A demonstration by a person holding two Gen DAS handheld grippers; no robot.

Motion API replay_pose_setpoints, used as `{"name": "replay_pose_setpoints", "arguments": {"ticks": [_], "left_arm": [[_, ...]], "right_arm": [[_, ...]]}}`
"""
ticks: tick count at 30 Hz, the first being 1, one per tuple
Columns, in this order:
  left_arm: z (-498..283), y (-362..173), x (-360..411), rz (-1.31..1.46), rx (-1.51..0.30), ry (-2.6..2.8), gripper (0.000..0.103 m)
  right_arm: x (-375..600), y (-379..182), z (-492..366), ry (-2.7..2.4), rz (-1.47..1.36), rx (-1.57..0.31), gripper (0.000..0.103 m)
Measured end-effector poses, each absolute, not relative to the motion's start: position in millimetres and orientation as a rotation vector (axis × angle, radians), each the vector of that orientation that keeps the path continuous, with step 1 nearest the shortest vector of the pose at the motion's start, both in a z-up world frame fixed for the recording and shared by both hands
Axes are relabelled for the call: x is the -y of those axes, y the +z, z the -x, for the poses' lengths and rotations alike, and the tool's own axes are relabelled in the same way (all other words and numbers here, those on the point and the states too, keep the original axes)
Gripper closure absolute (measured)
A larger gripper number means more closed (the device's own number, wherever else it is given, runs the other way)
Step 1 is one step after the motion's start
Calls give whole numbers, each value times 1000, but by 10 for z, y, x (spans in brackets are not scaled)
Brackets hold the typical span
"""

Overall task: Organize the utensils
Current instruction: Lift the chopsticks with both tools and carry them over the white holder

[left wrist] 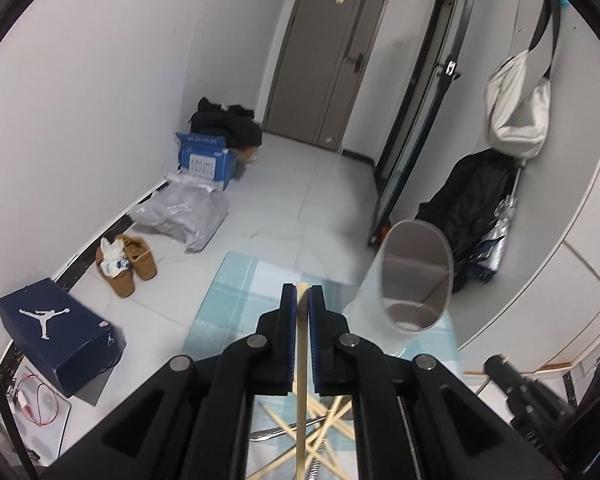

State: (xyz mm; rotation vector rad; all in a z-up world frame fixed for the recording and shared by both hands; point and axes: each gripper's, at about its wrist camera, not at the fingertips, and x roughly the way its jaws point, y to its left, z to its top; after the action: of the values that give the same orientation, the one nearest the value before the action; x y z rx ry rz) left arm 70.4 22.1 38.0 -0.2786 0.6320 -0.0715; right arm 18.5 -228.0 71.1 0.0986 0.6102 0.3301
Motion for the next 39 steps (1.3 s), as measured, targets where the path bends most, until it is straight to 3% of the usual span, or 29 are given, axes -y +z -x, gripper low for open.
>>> {"name": "replay_pose_setpoints", "arguments": {"ticks": [9,26,39], "left_arm": [[-761,720,-117,348,-515,-128,100],[-1689,1086,213,380,-351,-246,100],[-2077,956,422,230,-237,-280,100]], "right_arm": [[2380,881,-160,305,-122,-590,99],[2699,2041,-998,309,-167,-446,99],[2675,2021,-2032,290,-235,-409,99]]}}
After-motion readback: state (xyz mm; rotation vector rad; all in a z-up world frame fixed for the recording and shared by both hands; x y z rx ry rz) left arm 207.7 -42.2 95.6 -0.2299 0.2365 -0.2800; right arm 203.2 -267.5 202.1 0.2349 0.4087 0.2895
